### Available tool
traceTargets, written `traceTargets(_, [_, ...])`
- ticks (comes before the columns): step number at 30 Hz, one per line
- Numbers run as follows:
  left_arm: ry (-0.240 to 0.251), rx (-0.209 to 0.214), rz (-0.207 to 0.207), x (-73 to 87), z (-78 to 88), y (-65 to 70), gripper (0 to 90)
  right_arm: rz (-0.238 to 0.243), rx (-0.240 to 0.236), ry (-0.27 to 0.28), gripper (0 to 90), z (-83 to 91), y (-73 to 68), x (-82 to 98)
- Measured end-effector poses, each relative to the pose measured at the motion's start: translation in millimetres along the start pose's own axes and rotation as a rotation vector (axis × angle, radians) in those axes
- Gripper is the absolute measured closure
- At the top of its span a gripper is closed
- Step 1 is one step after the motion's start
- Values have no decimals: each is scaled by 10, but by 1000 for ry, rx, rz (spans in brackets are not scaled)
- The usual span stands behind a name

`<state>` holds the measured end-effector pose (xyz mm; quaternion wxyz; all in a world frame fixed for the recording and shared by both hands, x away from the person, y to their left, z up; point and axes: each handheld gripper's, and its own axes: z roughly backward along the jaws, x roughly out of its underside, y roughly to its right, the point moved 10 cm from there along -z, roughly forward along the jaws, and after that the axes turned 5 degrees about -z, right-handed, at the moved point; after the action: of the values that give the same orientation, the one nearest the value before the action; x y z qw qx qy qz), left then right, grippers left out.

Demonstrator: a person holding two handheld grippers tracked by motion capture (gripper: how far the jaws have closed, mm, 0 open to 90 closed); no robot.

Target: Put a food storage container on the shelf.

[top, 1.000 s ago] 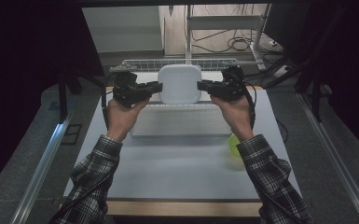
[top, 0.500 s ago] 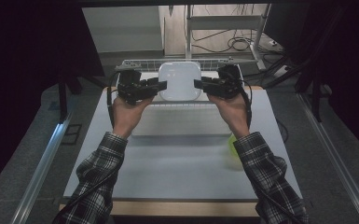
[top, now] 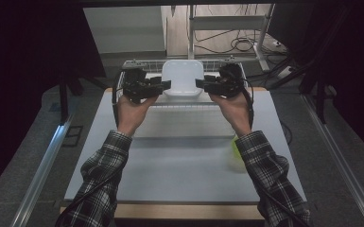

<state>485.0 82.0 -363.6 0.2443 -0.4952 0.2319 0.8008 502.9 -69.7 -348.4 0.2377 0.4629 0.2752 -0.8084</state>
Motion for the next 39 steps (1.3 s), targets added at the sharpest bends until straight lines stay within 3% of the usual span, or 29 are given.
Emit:
traceTargets(2, [3,-1,11,-9,-11,-22,457,10,10,-2,543,-23,13,5])
traceTargets(11, [6,-33,6,-48,-50,-99,409,-2,23,15,532,-71,48,-34])
traceTargets(19, [26,-72,-2,-82,-90,-191,276,5,53,23,468,-97,86,-66])
traceTargets(22, [53,-40,-1,-105,-59,-160,223,27,47,21,417,-90,60,-64])
traceTargets(27, [45,8,-23,-71,-4,-75,186,34,22,21,351,-31,6,-39])
traceTargets(39, [21,56,-81,159,176,92,78,44,-41,26,226,168,-87,154])
